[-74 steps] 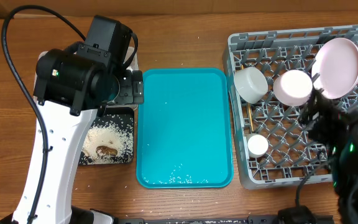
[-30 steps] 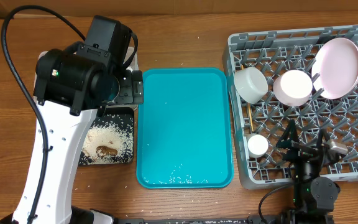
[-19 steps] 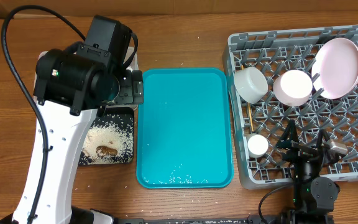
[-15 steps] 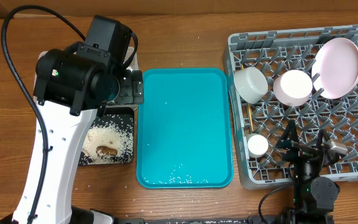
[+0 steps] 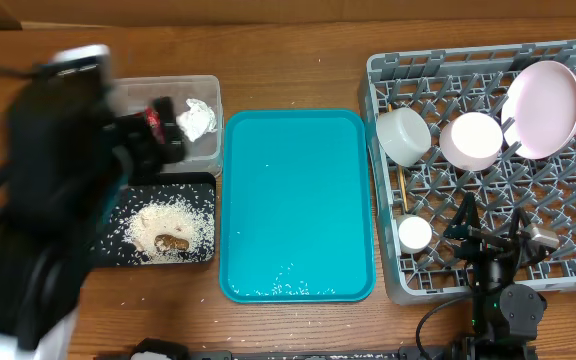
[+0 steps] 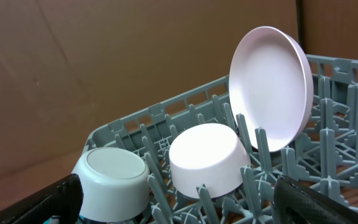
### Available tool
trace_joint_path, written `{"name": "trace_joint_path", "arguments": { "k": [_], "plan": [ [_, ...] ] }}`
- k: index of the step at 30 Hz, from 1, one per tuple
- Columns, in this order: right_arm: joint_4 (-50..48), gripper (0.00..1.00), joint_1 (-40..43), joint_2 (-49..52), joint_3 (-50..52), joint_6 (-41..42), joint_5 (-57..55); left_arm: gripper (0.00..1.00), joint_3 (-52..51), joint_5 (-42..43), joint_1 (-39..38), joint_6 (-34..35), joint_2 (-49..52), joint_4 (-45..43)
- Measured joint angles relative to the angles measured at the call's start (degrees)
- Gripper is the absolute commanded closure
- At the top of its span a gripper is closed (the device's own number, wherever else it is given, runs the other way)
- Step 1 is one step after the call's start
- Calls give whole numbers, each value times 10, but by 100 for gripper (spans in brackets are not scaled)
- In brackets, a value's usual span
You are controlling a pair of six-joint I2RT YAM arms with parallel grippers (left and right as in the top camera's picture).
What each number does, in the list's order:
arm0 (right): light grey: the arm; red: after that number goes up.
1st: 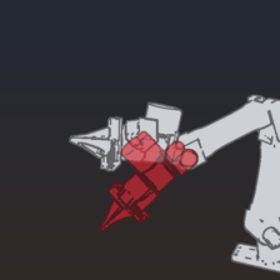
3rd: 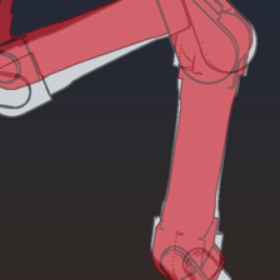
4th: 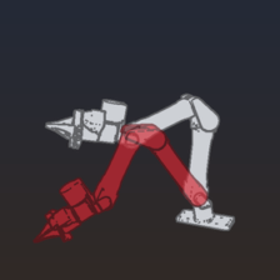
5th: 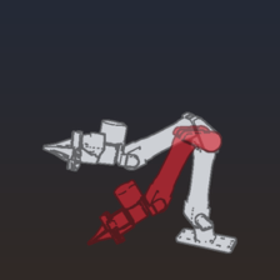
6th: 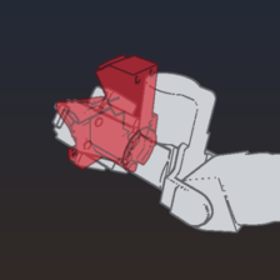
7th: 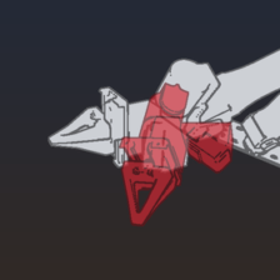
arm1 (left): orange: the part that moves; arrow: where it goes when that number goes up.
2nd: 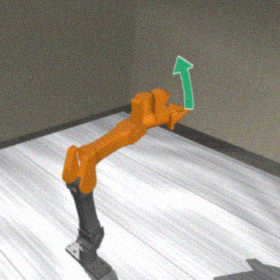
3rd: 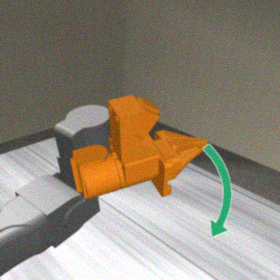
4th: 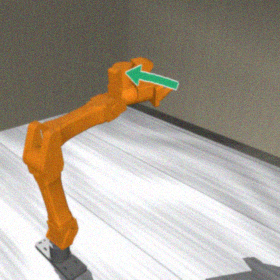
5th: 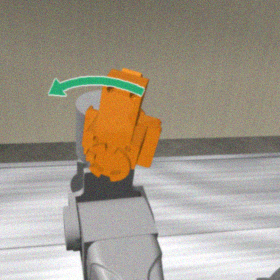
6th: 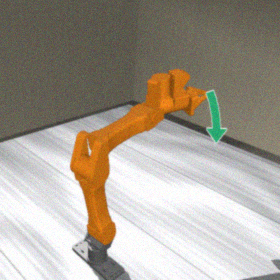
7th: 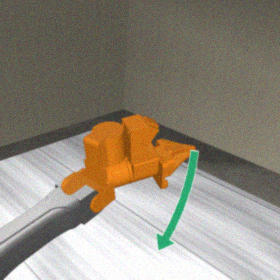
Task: Sort waste into correct bins and load items into the dishwasher
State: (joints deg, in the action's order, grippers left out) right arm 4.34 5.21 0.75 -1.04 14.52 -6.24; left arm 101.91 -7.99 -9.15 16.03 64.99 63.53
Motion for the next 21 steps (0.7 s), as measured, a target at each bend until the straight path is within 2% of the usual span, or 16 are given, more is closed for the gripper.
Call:
{"name": "trace_joint_path", "arguments": {
  "k": [4, 9, 21],
  "plan": [
    [0, 0, 0, 0, 0, 0, 0, 0, -140, 90, 55, -79, -114, -162],
    [0, 0, 0, 0, 0, 0, 0, 0, -314, 149, 71, -147, -222, -297],
    [0, 0, 0, 0, 0, 0, 0, 0, -676, 177, 97, -181, -459, -557]
  ]
}}
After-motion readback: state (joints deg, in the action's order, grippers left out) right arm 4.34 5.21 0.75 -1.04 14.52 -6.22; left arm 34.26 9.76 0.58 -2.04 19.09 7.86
